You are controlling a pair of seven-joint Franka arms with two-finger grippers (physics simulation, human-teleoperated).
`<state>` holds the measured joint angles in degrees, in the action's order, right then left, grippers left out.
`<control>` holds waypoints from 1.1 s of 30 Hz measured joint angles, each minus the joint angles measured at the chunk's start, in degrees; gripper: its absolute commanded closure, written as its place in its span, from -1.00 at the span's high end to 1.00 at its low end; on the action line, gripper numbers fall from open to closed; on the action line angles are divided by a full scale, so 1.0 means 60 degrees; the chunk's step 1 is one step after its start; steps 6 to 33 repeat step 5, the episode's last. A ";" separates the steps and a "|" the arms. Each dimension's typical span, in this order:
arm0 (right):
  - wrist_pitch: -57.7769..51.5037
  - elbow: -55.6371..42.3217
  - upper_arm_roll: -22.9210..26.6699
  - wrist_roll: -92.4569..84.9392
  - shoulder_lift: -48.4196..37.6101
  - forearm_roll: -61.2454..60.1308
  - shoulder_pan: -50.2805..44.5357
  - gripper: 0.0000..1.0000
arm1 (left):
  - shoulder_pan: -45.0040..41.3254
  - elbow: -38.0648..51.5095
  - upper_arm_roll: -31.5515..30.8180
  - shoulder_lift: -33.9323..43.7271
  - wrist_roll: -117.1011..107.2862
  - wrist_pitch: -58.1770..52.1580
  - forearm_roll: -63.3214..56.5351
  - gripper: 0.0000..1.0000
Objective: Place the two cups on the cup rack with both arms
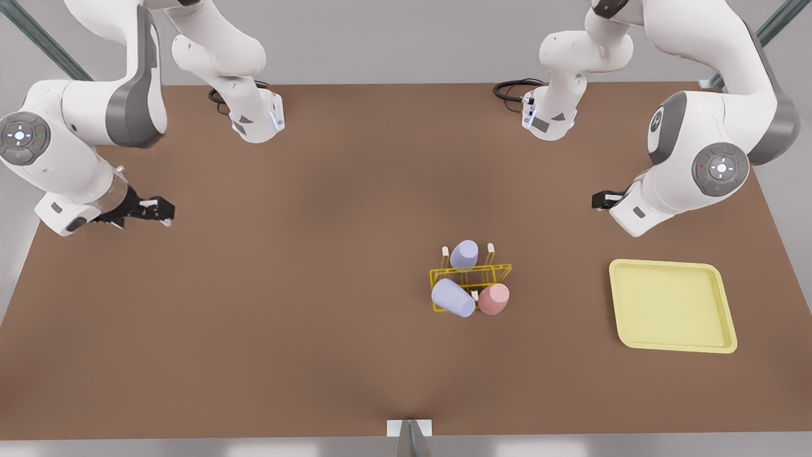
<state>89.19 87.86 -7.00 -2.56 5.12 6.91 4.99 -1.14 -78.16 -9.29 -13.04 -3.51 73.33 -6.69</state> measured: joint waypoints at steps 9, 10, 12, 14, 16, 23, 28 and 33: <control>-0.0072 0.0010 0.0157 -0.0058 -0.0117 -0.0058 -0.0008 1.00 | -0.0032 0.0054 -0.0014 0.0003 0.0017 0.0000 0.0005 1.00; -0.0072 0.0010 0.0157 -0.0058 -0.0117 -0.0058 -0.0008 1.00 | -0.0032 0.0054 -0.0014 0.0003 0.0017 0.0000 0.0005 1.00; -0.0072 0.0010 0.0157 -0.0058 -0.0117 -0.0058 -0.0008 1.00 | -0.0032 0.0054 -0.0014 0.0003 0.0017 0.0000 0.0005 1.00; -0.0072 0.0010 0.0157 -0.0058 -0.0117 -0.0058 -0.0008 1.00 | -0.0032 0.0054 -0.0014 0.0003 0.0017 0.0000 0.0005 1.00; -0.0072 0.0010 0.0157 -0.0058 -0.0117 -0.0058 -0.0008 1.00 | -0.0032 0.0054 -0.0014 0.0003 0.0017 0.0000 0.0005 1.00; -0.0072 0.0010 0.0157 -0.0058 -0.0117 -0.0058 -0.0008 1.00 | -0.0032 0.0054 -0.0014 0.0003 0.0017 0.0000 0.0005 1.00; -0.0072 0.0010 0.0157 -0.0058 -0.0117 -0.0058 -0.0008 1.00 | -0.0032 0.0054 -0.0014 0.0003 0.0017 0.0000 0.0005 1.00; -0.0072 0.0010 0.0157 -0.0058 -0.0117 -0.0058 -0.0008 1.00 | -0.0032 0.0054 -0.0014 0.0003 0.0017 0.0000 0.0005 1.00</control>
